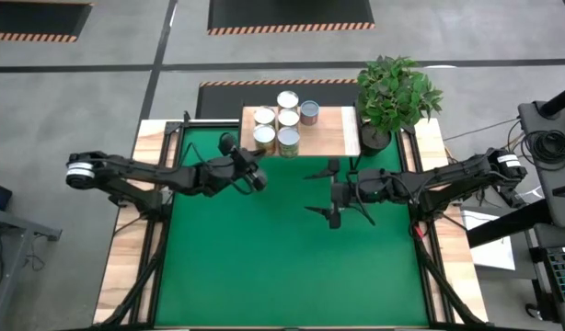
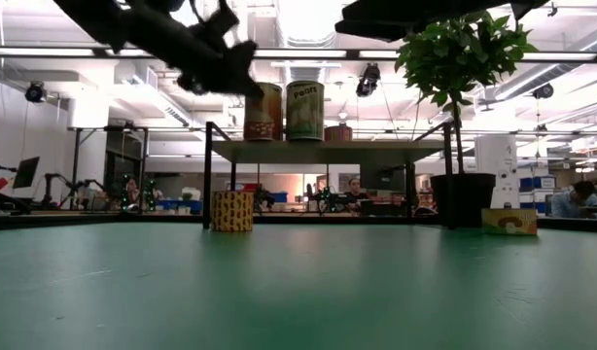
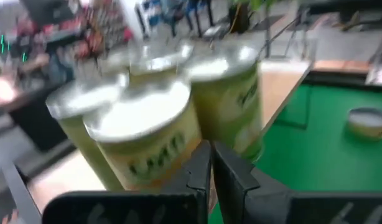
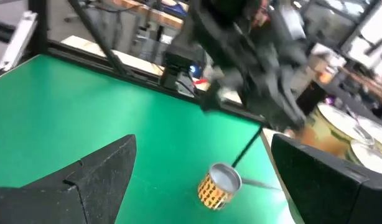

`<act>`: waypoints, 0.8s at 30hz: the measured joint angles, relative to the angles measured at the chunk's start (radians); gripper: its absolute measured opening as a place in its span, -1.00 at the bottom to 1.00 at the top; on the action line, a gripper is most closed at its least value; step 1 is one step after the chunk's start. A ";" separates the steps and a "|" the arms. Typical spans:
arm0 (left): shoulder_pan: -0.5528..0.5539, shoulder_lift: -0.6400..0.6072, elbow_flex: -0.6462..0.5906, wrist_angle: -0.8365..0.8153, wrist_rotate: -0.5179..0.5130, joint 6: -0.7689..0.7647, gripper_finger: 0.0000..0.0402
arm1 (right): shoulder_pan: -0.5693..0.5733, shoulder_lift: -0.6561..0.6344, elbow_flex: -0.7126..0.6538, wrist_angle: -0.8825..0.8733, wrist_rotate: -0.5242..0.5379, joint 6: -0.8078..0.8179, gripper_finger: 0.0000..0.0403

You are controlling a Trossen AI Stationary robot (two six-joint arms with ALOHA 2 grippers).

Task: Pick and place cans onto a shelf
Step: Put the canned corn on the shelf

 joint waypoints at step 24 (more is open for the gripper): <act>-0.068 -0.479 -0.174 0.033 0.058 0.186 -1.00 | -0.117 0.358 0.741 -0.686 0.050 0.071 -0.75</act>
